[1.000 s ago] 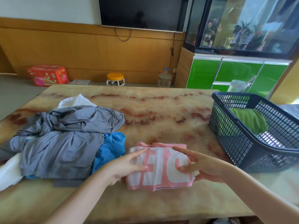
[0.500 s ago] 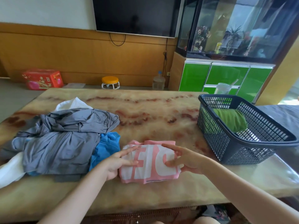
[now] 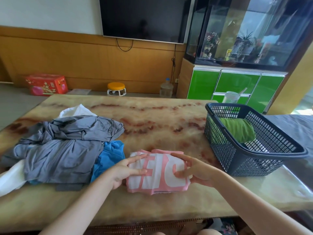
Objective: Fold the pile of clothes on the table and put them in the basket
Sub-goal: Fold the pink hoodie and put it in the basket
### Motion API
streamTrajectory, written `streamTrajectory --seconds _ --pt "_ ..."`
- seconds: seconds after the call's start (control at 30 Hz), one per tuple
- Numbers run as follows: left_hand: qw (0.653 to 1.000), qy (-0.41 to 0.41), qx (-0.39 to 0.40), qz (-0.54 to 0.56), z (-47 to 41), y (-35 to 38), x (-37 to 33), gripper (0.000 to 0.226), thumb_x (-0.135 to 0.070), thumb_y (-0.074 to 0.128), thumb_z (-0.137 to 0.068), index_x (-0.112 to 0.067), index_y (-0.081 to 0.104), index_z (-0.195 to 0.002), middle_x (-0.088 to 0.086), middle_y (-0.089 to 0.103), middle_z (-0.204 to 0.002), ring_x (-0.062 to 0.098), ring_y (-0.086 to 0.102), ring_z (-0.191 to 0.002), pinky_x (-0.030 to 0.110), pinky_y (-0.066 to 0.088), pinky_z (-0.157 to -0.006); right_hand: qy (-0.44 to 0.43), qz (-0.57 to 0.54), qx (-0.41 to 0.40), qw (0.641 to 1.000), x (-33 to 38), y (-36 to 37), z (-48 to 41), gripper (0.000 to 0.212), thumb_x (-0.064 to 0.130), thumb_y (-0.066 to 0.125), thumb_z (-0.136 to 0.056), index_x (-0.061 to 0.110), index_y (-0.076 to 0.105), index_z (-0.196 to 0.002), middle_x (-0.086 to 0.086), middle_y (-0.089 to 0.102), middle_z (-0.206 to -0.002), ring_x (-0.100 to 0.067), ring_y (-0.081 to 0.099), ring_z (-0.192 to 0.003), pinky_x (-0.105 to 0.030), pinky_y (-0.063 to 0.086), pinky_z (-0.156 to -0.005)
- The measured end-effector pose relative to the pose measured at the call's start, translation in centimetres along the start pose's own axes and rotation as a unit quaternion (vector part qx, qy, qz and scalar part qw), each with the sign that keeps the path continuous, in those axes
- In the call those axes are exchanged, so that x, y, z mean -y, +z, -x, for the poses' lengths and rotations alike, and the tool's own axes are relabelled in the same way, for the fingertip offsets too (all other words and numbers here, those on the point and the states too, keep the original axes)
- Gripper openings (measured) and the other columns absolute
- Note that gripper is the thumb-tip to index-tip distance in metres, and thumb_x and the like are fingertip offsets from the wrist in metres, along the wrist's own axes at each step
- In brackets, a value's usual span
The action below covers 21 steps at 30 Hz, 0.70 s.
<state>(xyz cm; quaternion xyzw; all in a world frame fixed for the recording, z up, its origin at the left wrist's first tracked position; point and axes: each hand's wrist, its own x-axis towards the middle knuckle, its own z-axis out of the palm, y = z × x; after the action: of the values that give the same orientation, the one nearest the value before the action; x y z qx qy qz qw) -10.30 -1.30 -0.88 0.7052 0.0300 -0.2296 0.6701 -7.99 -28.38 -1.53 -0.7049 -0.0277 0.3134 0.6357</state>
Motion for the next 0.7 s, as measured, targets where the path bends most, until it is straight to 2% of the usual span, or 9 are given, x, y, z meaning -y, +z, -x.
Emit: streamTrajectory --seconds 0.07,0.17,0.2,0.3,0.37,0.43,0.53,0.6,0.7 --pt "1.000 0.024 -0.010 -0.017 0.2 0.9 -1.5 0.057 -0.011 0.080 -0.068 -0.043 0.062 -0.113 -0.015 0.038 -0.134 0.012 0.035 -0.129 0.026 0.036 -0.101 -0.009 0.006 -0.012 1.000 1.6 -0.8 1.3 0.081 -0.001 0.080 -0.066 0.032 0.050 -0.133 -0.007 0.058 -0.114 -0.026 0.063 -0.102 -0.061 0.046 -0.090" --pt "0.997 0.077 -0.010 -0.026 0.6 3.0 -5.8 0.060 -0.014 0.082 -0.062 -0.044 0.063 -0.110 -0.011 0.042 -0.138 0.011 0.035 -0.131 0.031 0.031 -0.110 -0.048 0.012 -0.020 0.999 5.3 -3.1 4.3 0.092 0.006 0.090 -0.052 0.034 0.052 -0.130 -0.008 0.060 -0.114 -0.032 0.062 -0.104 -0.064 0.044 -0.091" --pt "0.995 0.097 -0.006 -0.022 0.5 3.9 -7.4 0.061 -0.017 0.082 -0.058 -0.046 0.063 -0.108 -0.009 0.045 -0.138 0.013 0.037 -0.130 0.036 0.032 -0.111 -0.059 0.025 -0.025 0.998 7.2 -3.8 5.8 0.087 0.004 0.086 -0.055 0.035 0.053 -0.130 -0.009 0.058 -0.117 -0.033 0.061 -0.107 -0.062 0.046 -0.091" --pt "0.988 0.156 0.006 0.004 -0.9 8.1 -11.9 0.062 -0.012 0.082 -0.063 -0.044 0.061 -0.111 -0.004 0.054 -0.131 0.016 0.049 -0.121 0.036 0.045 -0.100 -0.096 0.095 -0.057 0.989 12.6 -8.3 9.9 0.074 -0.007 0.068 -0.072 0.037 0.052 -0.129 -0.005 0.053 -0.122 -0.027 0.060 -0.108 -0.051 0.052 -0.089" --pt "0.981 0.193 0.010 0.015 -2.7 12.0 -14.5 0.065 -0.008 0.080 -0.068 -0.039 0.058 -0.121 -0.002 0.055 -0.129 0.017 0.053 -0.116 0.029 0.050 -0.086 -0.122 0.235 -0.100 0.959 15.2 -12.3 12.3 0.066 0.003 0.066 -0.082 0.046 0.046 -0.128 0.011 0.055 -0.118 -0.011 0.058 -0.106 -0.047 0.047 -0.098" --pt "0.978 0.209 0.014 0.010 -5.0 16.3 -16.4 0.069 -0.009 0.082 -0.067 -0.034 0.057 -0.127 -0.001 0.051 -0.133 0.019 0.053 -0.117 0.030 0.051 -0.084 -0.113 0.294 -0.143 0.938 16.2 -16.4 14.2 0.061 0.010 0.063 -0.087 0.051 0.042 -0.127 0.013 0.058 -0.118 -0.011 0.057 -0.110 -0.040 0.047 -0.100" --pt "0.980 0.197 0.009 -0.017 -8.9 21.9 -18.2 0.074 -0.013 0.085 -0.064 -0.033 0.055 -0.129 -0.007 0.042 -0.138 0.020 0.048 -0.122 0.038 0.047 -0.097 -0.081 0.248 -0.159 0.952 16.0 -22.2 15.6 0.057 0.008 0.062 -0.086 0.048 0.049 -0.124 0.000 0.057 -0.131 -0.027 0.054 -0.121 -0.027 0.056 -0.083" --pt "0.978 0.192 0.008 -0.075 -11.6 24.8 -18.9 0.075 -0.016 0.085 -0.065 -0.029 0.054 -0.132 -0.012 0.037 -0.141 0.017 0.042 -0.126 0.040 0.041 -0.105 -0.056 0.244 -0.163 0.954 15.1 -25.7 15.6 0.058 0.011 0.066 -0.081 0.047 0.050 -0.123 -0.003 0.056 -0.133 -0.029 0.054 -0.121 -0.026 0.057 -0.080" --pt "0.969 0.194 0.011 -0.153 -15.1 27.9 -18.4 0.071 -0.017 0.082 -0.069 -0.016 0.052 -0.134 -0.007 0.038 -0.140 0.012 0.037 -0.129 0.023 0.027 -0.112 -0.014 0.301 -0.177 0.937 13.2 -29.6 14.8 0.062 0.010 0.069 -0.082 0.054 0.048 -0.120 0.000 0.055 -0.134 -0.024 0.055 -0.121 -0.024 0.055 -0.084"
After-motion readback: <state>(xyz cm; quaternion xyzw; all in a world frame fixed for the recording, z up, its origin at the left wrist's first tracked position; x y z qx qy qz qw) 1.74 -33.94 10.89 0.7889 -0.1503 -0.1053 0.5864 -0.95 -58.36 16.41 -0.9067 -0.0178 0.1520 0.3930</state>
